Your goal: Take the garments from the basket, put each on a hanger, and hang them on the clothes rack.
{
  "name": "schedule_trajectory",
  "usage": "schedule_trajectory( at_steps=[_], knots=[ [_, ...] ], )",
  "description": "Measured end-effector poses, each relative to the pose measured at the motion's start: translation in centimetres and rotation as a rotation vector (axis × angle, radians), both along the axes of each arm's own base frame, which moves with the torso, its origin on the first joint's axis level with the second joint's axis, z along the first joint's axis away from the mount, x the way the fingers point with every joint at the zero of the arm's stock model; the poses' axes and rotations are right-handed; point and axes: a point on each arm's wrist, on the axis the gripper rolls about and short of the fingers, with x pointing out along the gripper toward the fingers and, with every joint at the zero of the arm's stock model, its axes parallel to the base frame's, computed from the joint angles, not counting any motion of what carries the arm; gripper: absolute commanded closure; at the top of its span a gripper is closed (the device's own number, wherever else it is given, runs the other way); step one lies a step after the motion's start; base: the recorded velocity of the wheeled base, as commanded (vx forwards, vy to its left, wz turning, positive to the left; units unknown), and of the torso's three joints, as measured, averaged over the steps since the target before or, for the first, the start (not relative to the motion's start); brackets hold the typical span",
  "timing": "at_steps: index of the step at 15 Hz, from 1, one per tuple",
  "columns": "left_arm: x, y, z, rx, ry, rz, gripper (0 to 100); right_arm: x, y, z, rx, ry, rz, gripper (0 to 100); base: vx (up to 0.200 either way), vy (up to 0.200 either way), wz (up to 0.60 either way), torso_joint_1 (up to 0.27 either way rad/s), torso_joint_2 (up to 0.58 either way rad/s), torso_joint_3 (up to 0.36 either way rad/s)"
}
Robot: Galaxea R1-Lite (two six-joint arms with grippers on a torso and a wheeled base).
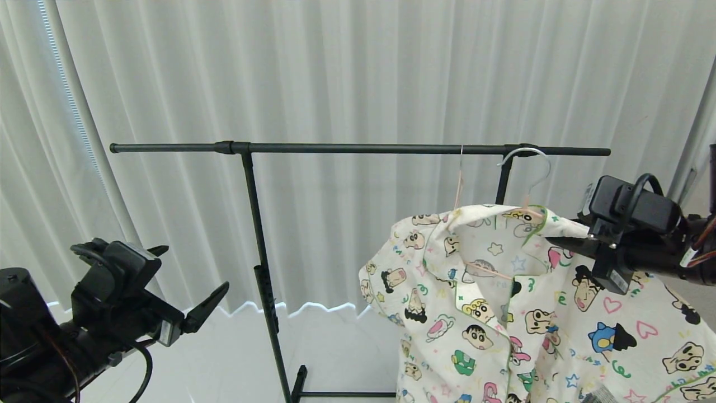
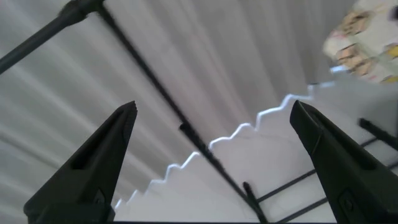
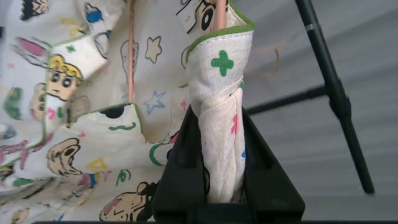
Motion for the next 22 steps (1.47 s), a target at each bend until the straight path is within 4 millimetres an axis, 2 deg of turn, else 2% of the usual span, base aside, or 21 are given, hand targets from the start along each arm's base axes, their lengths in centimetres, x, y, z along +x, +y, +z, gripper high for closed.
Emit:
schedule_trajectory(
  at_steps=[2,10,13,16,19,22],
  knots=[
    [-0.3,0.1,0.0,0.004,-0.008,0.026,0,-0.2,-0.3,0.2,0.005,-0.004,-0.028,100,0.0,0.0,0.0,0.0,0.0,0.0],
    [-0.6,0.1,0.2,0.009,-0.02,0.054,0,-0.3,-0.3,0.5,0.004,-0.015,-0.036,100,0.0,0.2,0.0,0.002,0.0,0.002],
    [-0.6,0.1,0.2,0.008,-0.019,0.053,0,-0.1,0.2,0.5,-0.007,-0.018,-0.047,100,0.0,0.0,0.0,0.0,0.0,0.0],
    [-0.6,0.0,0.2,0.008,-0.02,0.049,0,1.0,0.9,0.9,-0.009,-0.024,-0.066,100,0.0,0.0,0.0,0.0,0.0,0.0],
    [-0.7,-0.3,0.3,0.005,-0.021,0.036,0,3.0,1.8,1.5,-0.004,-0.038,-0.125,100,0.0,0.0,0.0,0.0,0.0,0.0],
    [-1.0,-0.9,0.1,0.006,-0.016,0.013,0,4.3,2.8,1.6,0.004,-0.031,-0.176,100,0.2,0.0,0.0,0.002,0.0,0.002]
  ],
)
